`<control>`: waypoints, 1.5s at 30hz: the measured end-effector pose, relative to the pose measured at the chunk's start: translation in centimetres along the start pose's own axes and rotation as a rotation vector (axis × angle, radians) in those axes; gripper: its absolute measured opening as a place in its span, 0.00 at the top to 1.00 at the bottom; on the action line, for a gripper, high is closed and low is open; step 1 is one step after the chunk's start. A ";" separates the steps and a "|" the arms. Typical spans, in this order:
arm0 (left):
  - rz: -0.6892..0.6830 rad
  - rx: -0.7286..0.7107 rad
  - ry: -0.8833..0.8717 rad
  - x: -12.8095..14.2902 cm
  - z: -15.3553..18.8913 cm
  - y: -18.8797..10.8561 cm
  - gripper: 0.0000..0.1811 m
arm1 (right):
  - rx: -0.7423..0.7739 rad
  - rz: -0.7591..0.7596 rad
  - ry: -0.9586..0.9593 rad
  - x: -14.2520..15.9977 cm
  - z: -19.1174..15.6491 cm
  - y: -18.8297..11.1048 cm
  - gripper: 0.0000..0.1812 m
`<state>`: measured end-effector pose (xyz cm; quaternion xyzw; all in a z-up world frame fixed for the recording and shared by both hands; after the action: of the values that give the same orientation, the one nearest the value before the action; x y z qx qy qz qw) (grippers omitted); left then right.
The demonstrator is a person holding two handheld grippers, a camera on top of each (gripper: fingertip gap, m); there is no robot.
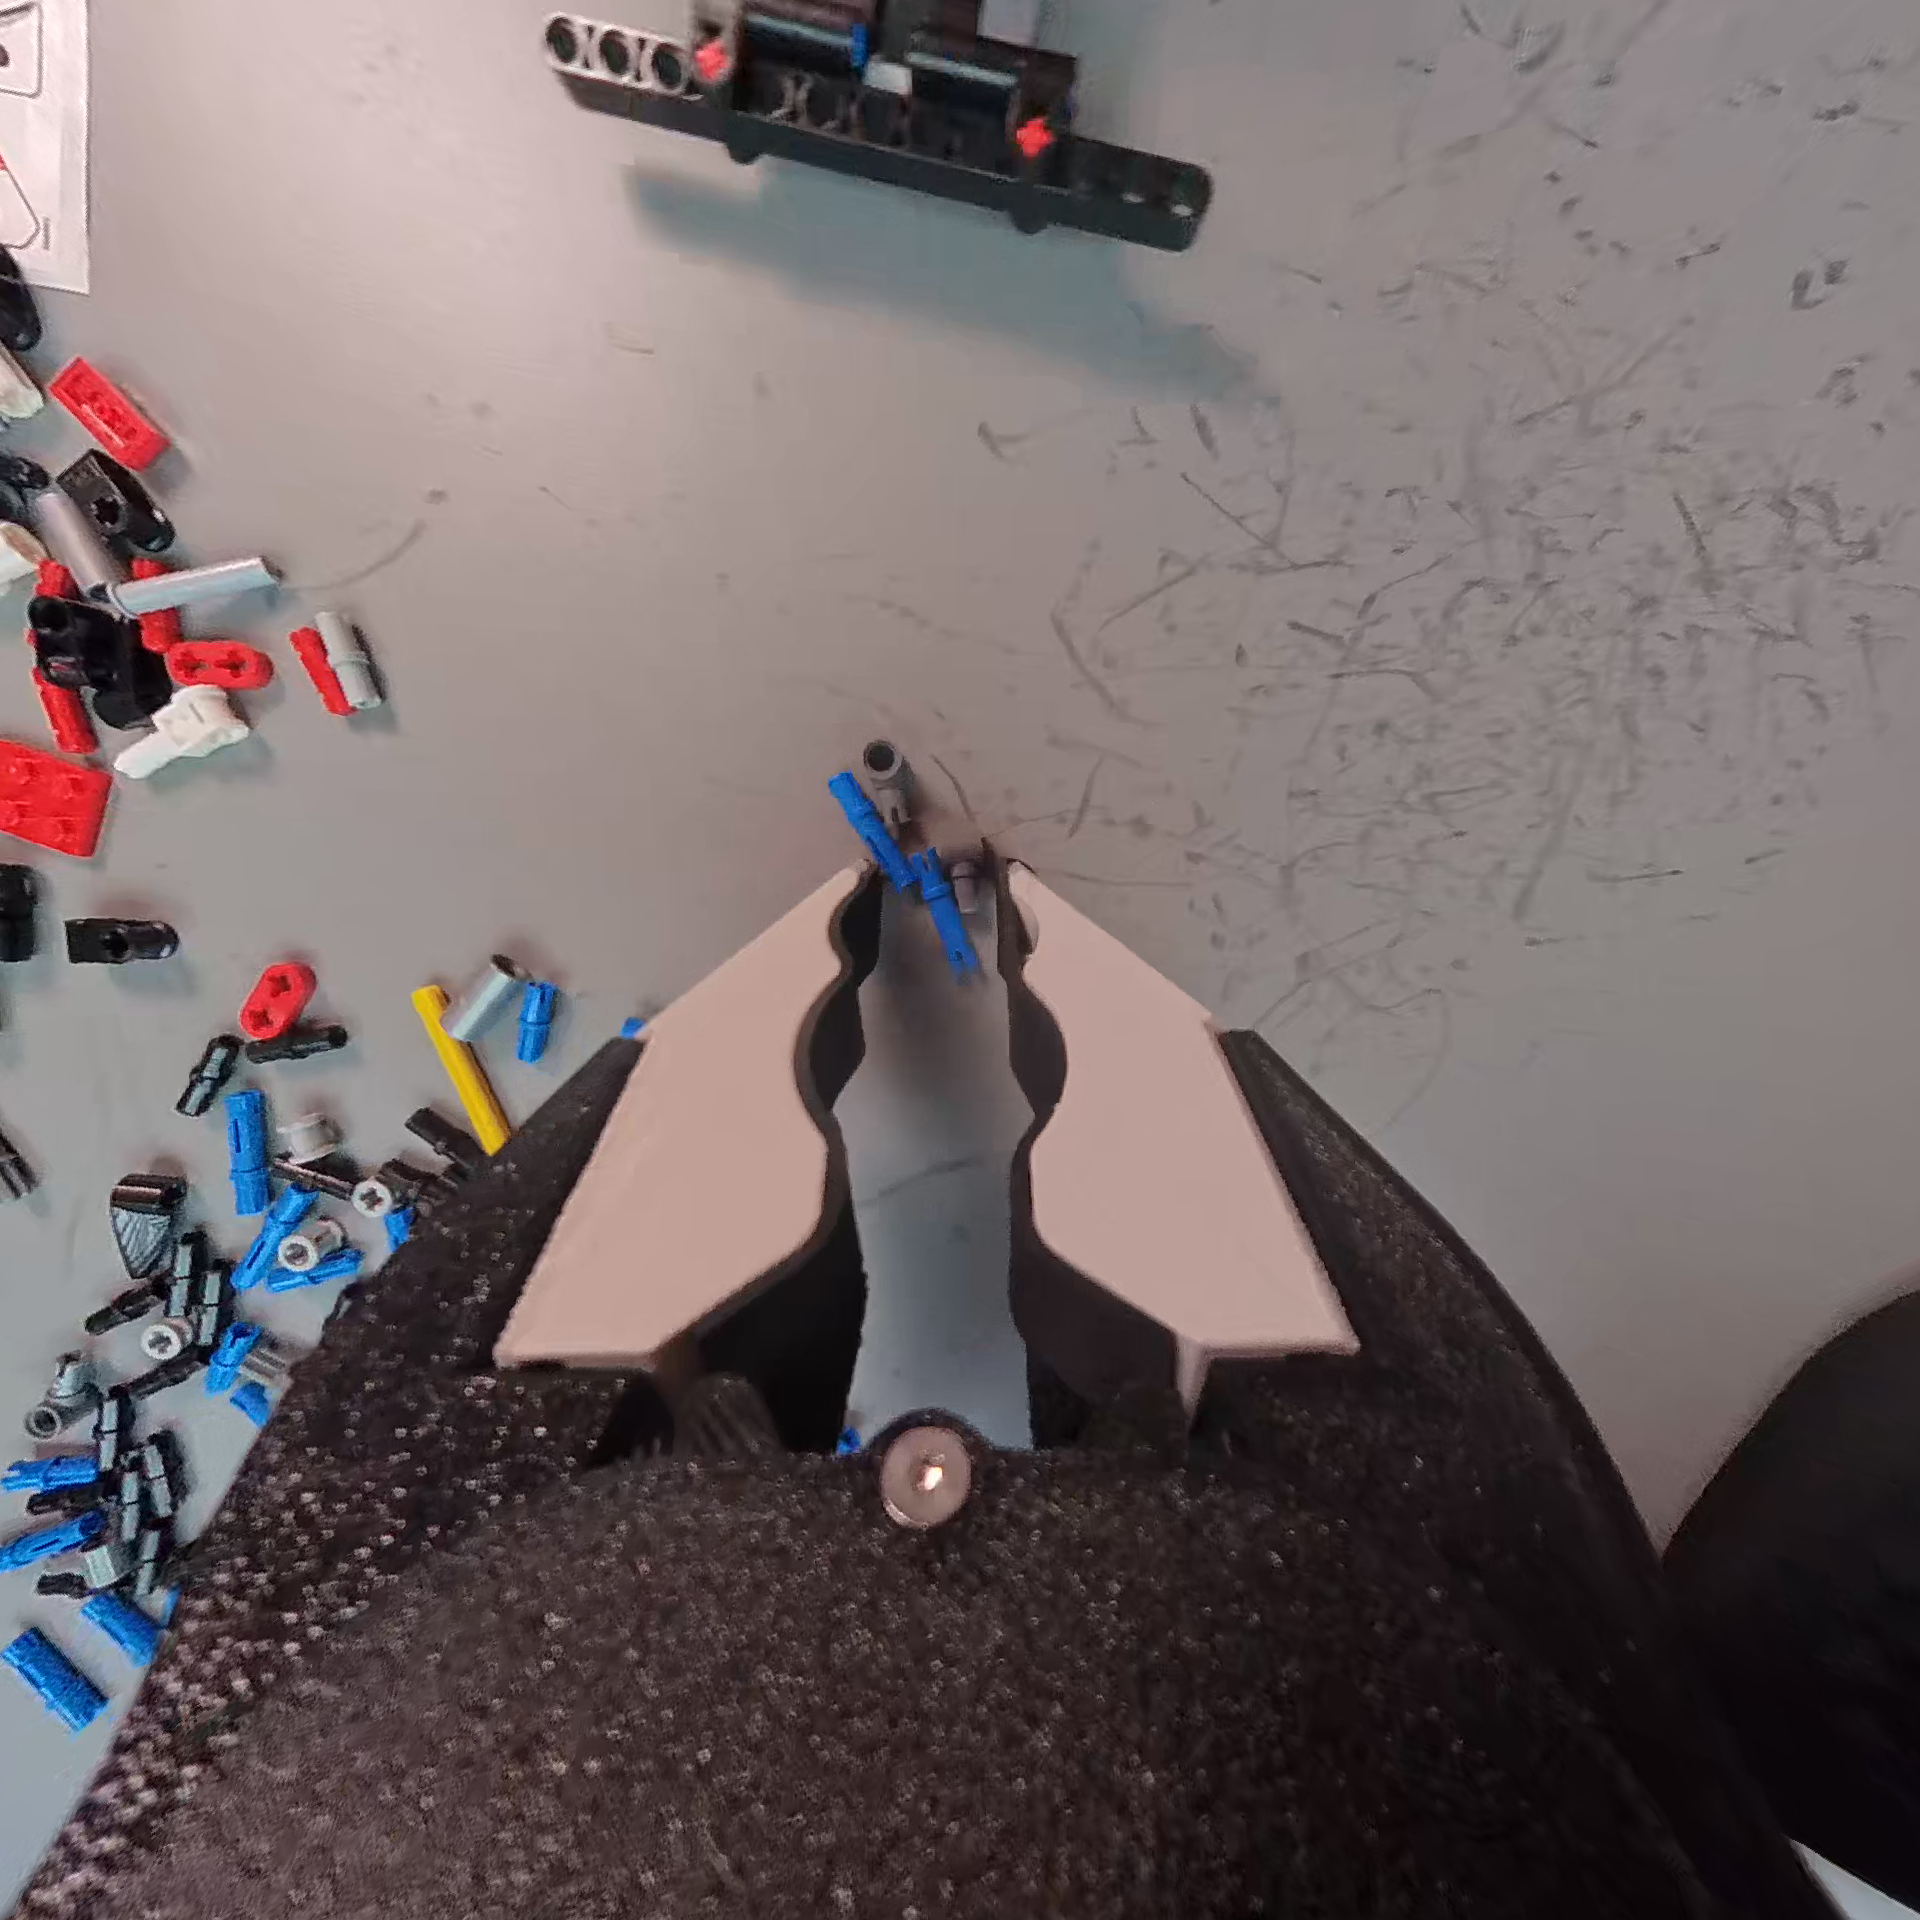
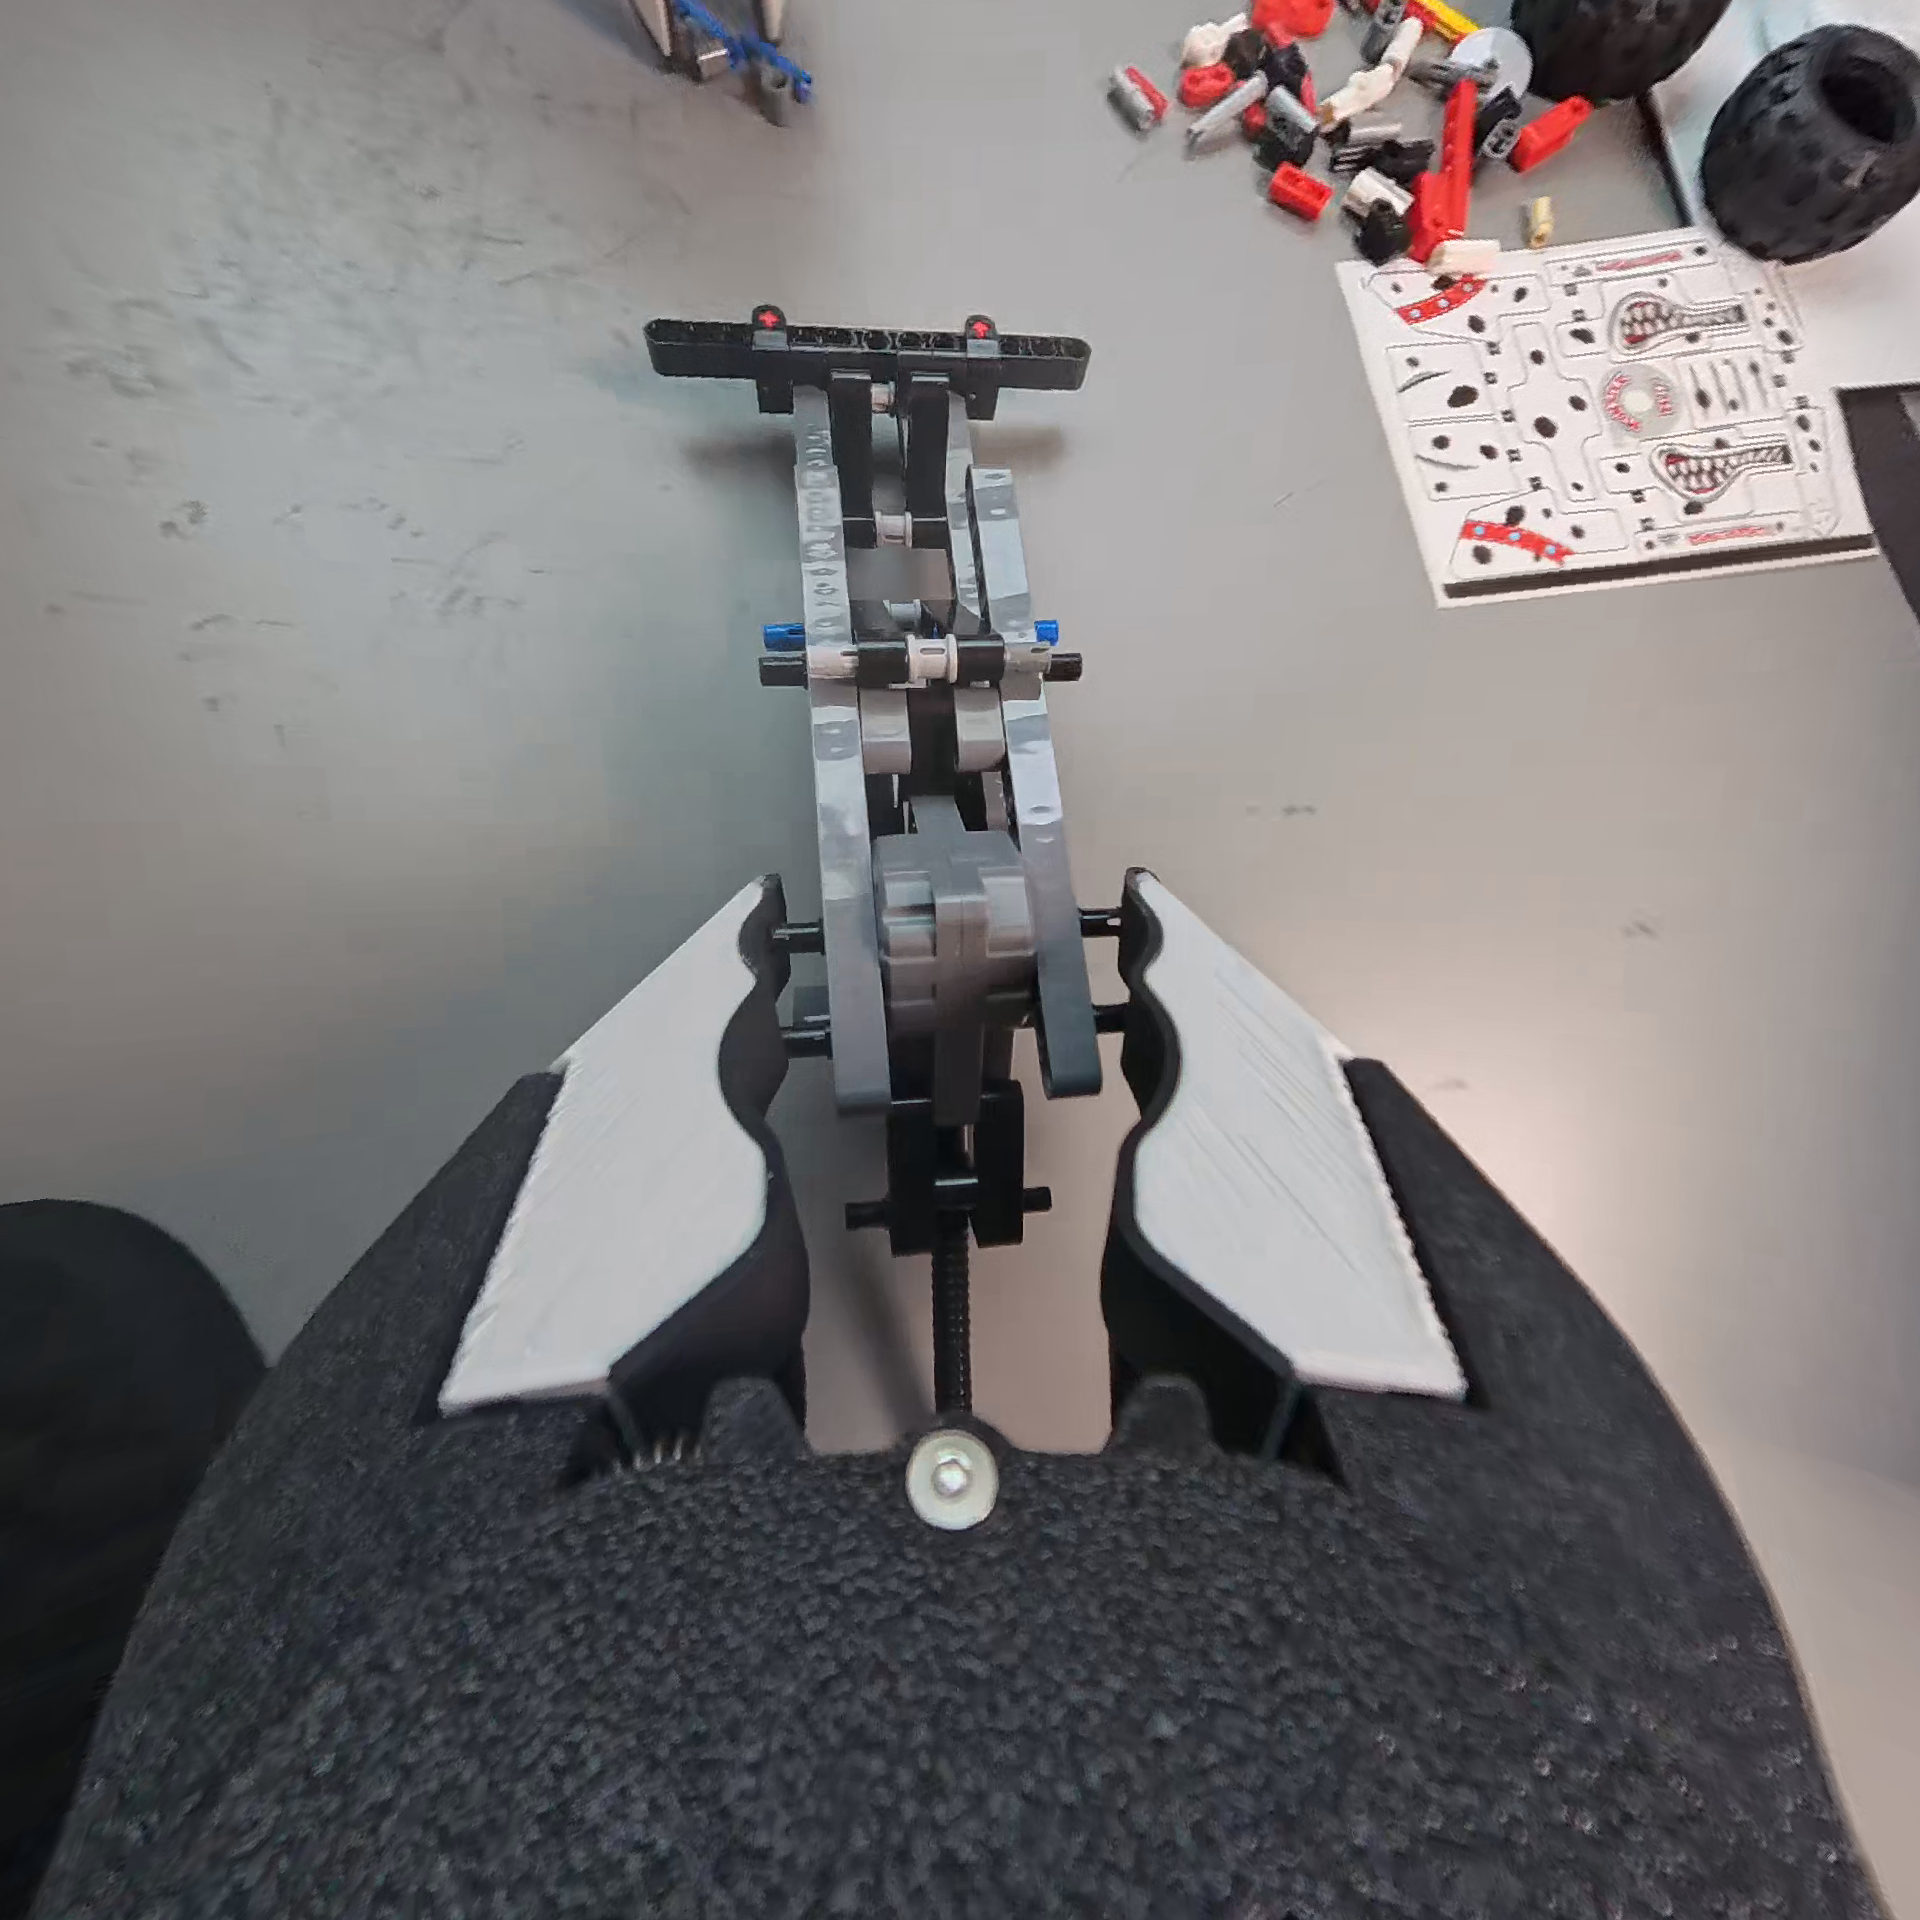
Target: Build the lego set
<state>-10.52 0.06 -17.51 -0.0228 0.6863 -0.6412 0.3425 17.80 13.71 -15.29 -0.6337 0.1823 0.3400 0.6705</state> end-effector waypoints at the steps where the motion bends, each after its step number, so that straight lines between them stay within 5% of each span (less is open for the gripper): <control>1: 0.001 -0.003 -0.005 0.0 0.2 0.0 0.89 | -0.006 0.005 -0.004 -0.4 0.8 0.5 0.65; 10: 0.045 -0.031 -0.041 0.0 1.6 0.2 0.94 | -0.096 -0.051 -0.134 -5.1 3.9 6.8 0.64; 14: 0.094 -0.040 -0.041 -0.2 2.5 0.2 0.98 | -0.025 -0.097 -0.159 -5.5 4.0 7.1 0.55; 17: 0.176 -0.047 -0.051 -0.7 3.4 -0.5 0.99 | 0.011 0.010 -0.103 -6.3 3.5 5.2 0.53; 23: 0.237 -0.058 -0.063 -0.8 5.8 -0.8 0.99 | 0.020 0.162 -0.131 -8.0 -1.0 2.3 0.70; 28: 0.249 -0.155 -0.184 0.9 5.2 -2.0 0.95 | -0.113 0.171 -0.155 -10.9 -5.7 6.1 0.83; 36: 0.255 -0.279 -0.286 3.2 3.7 -1.7 0.85 | -0.209 -0.073 -0.137 -13.9 -8.0 15.1 0.80; 39: 0.259 -0.259 -0.278 3.0 3.3 -1.2 0.85 | -0.218 -0.116 -0.111 -14.2 -7.8 15.5 0.91; 45: 0.231 -0.205 -0.236 2.3 3.3 -0.2 0.97 | -0.279 -0.085 -0.147 -13.4 -9.0 13.3 0.92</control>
<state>-10.72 -3.95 -18.18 -0.0538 0.7012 -0.5171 0.4879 0.95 1.52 -17.10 -0.7014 0.0568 0.3786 0.6013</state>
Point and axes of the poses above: each gripper's, where its closed fingertips meet, y out along the fingers, x out of its underside, z = x × y across the jaws, the point moved 7 cm from there along -y, back along the fingers, and after that the axes turned 3 degrees about x, right-handed, at the moved point
